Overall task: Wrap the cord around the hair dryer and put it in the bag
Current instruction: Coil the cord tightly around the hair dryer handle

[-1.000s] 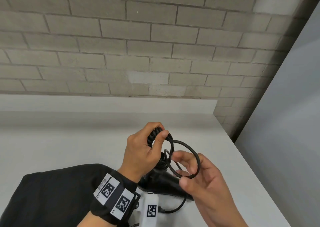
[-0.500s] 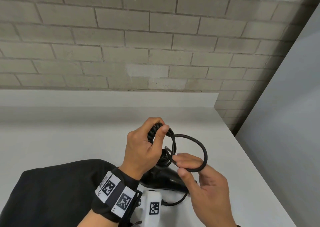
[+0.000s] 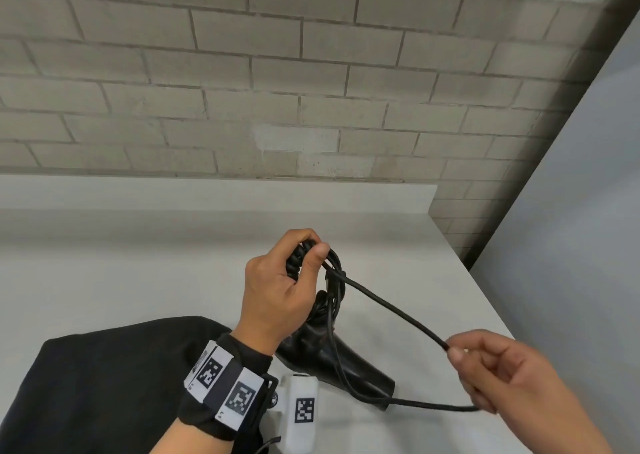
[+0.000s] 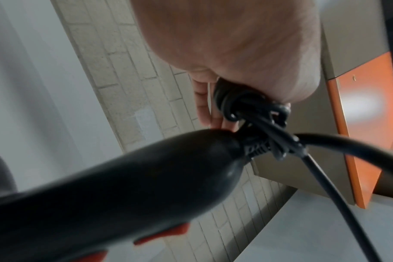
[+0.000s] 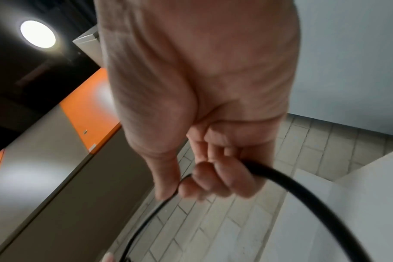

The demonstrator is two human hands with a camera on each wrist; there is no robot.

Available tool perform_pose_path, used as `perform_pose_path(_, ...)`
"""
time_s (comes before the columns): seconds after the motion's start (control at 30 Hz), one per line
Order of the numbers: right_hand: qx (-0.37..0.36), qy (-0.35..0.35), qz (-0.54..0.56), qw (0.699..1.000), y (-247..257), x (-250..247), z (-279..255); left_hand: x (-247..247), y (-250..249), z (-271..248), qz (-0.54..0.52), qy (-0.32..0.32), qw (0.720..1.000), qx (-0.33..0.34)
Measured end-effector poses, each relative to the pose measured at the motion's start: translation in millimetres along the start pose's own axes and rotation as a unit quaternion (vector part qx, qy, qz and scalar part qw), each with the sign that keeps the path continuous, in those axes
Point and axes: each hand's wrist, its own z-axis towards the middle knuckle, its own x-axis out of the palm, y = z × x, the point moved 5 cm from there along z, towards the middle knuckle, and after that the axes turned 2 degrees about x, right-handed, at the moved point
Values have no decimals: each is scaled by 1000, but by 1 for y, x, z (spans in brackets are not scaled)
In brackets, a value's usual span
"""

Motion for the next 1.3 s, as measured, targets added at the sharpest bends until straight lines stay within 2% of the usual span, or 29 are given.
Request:
perform_pose_path(0.13,-102,-138,-6,985,-7,2,4,2,1,-3,-17,-25,999,-19)
perform_pose_path(0.2,-151,-233,-79,957,-6,10,2,2,0,-5,-17,-32,999,-22)
perform_pose_path(0.27,-221,-286,-106,926,9,28,-7,5,-3,-7,-10,-35,999,-23)
perform_pose_path(0.3,-253,-274,-98,923,16,40,-11,6,-5,-7,-5,-34,999,-22)
perform_pose_path(0.37,-258,-199,-81,942,22,67,-9,8,-7,-8,7,-34,999,-20)
perform_pose_path(0.43,-204,-104,-92,969,17,91,-2,9,-8,-8,12,-37,999,-19)
perform_pose_path(0.5,-149,-44,-115,981,9,107,5,8,-8,-8,15,-39,999,-16)
perform_pose_path(0.6,-136,9,-124,983,4,122,9,7,-9,-9,17,-38,999,-18)
perform_pose_path(0.77,-169,88,-82,978,5,115,4,4,-6,-11,14,-40,999,-24)
perform_pose_path(0.97,-235,68,-86,966,24,71,-14,4,-4,-13,4,-25,999,-34)
perform_pose_path(1.13,-217,-12,19,976,25,31,-14,-3,5,-7,1,-43,998,-52)
perform_pose_path(1.2,-192,-45,-40,980,16,17,-6,-4,5,-8,-3,-40,998,-55)
perform_pose_path(1.3,-148,-56,-179,971,-12,6,11,-1,2,-11,-6,-35,998,-52)
